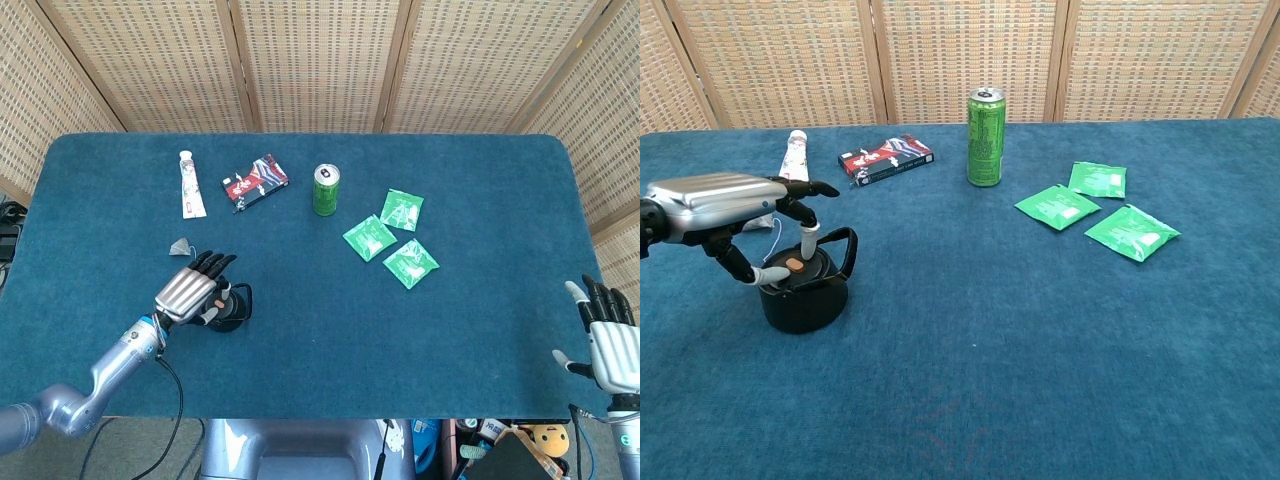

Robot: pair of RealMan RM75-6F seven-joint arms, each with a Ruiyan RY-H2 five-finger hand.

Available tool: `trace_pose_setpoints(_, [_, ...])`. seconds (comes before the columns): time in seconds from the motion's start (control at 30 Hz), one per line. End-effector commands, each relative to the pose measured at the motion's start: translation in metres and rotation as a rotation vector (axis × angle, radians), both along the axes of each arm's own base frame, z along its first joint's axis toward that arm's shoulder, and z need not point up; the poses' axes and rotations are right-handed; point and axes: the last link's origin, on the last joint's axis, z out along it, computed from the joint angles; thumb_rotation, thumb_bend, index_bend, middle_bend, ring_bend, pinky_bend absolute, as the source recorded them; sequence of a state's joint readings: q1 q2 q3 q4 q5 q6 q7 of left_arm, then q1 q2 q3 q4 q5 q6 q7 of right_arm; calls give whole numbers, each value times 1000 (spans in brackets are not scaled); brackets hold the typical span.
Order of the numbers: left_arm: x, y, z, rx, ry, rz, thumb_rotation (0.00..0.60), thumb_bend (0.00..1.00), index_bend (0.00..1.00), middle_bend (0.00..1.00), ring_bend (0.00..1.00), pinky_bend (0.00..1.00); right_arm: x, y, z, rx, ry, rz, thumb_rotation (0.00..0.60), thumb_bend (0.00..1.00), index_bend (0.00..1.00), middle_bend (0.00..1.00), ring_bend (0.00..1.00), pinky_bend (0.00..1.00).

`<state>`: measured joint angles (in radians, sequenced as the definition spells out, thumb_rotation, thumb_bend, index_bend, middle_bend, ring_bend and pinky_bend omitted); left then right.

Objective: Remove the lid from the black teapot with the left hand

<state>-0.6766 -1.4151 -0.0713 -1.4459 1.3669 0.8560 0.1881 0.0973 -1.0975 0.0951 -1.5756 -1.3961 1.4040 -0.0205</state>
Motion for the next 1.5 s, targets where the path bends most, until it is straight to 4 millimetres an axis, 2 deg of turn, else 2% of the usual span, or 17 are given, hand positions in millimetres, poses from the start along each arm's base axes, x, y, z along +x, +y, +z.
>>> trace_pose_setpoints(0.03, [0, 0, -1, -1, -1, 0, 600, 382, 479, 0, 0, 0, 0, 0, 0, -1, -1, -1, 600, 0, 0, 0, 0, 0])
trace_pose_setpoints(0.33, [2, 1, -1, 3, 11, 4, 600, 433, 577, 0, 0, 0, -1, 0, 1, 0, -8, -3, 600, 0, 0, 0, 0, 0])
trace_pose_setpoints(0.6, [4, 0, 4, 17, 6, 3, 600, 438, 586, 0, 0, 0, -1, 0, 1, 2, -9, -2, 600, 0, 0, 0, 0, 0])
trace_pose_setpoints(0.93, [13, -3, 37, 77, -51, -17, 600, 438, 586, 0, 0, 0, 1, 1, 1, 2, -9, 3, 600, 0, 0, 0, 0, 0])
trace_pose_setpoints(1.0, [4, -5, 48, 98, -47, 1, 600, 438, 586, 0, 0, 0, 2, 2, 0, 5, -8, 7, 600, 0, 0, 0, 0, 0])
trace_pose_setpoints(1.13, [-21, -11, 54, 102, -14, 49, 600, 438, 586, 0, 0, 0, 3, 2, -1, 9, -6, 11, 600, 0, 0, 0, 0, 0])
trace_pose_setpoints(1.3, [-58, -20, 47, 81, 9, 136, 600, 438, 586, 0, 0, 0, 4, 3, -2, 12, -4, 14, 600, 0, 0, 0, 0, 0])
trace_pose_setpoints(1.5, [-77, -23, 35, 62, 6, 173, 600, 438, 586, 0, 0, 0, 4, 3, -3, 14, -2, 13, 600, 0, 0, 0, 0, 0])
